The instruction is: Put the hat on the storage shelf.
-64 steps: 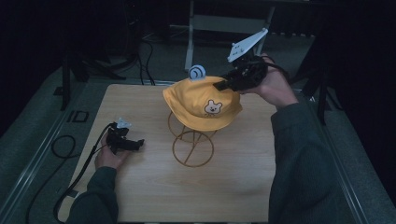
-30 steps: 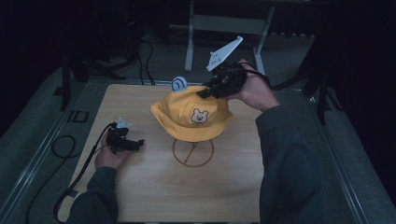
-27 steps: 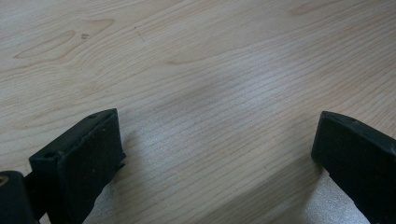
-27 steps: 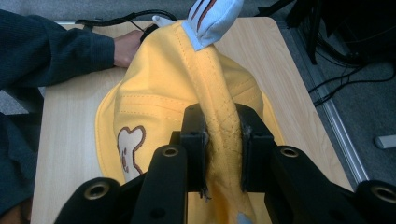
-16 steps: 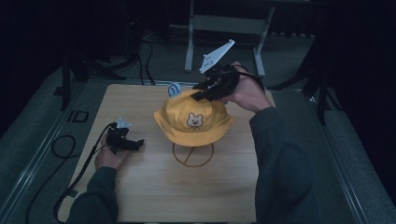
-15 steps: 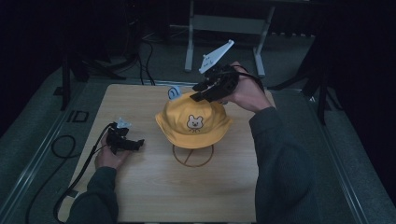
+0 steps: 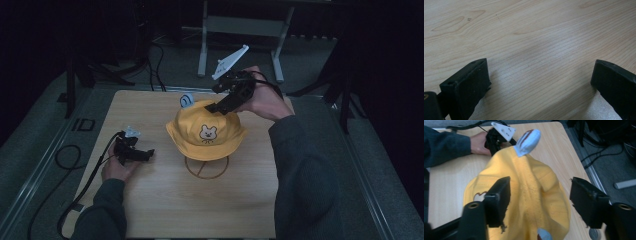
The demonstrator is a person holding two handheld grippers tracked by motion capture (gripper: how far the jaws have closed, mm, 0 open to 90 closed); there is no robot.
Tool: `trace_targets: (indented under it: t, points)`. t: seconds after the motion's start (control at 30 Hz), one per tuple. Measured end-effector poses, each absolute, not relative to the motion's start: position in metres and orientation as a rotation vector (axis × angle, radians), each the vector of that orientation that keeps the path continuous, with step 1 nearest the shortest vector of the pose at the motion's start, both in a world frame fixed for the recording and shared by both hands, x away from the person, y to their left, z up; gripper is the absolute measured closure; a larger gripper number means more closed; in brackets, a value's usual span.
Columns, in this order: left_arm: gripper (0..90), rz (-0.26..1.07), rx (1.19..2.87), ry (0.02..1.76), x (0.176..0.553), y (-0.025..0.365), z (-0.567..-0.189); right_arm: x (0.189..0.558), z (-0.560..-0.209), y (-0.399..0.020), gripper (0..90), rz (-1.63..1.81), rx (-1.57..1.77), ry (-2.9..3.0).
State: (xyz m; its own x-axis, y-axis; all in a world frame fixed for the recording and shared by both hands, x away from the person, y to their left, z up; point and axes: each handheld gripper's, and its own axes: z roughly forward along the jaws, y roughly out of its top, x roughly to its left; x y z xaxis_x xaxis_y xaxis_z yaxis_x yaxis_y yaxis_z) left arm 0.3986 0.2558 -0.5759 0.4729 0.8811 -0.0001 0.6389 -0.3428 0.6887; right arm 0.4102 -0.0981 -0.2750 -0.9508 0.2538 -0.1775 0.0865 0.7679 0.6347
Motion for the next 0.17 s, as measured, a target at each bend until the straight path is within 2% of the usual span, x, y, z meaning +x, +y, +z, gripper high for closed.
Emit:
trace_targets:
  t: [0.17]
  points:
    - [1.7, 0.501, 2.097, 1.254, 0.3986, 0.2558, -0.5759, 0.4103, -0.2748, -0.1000, 25.6, 0.936, 0.296, 2.704]
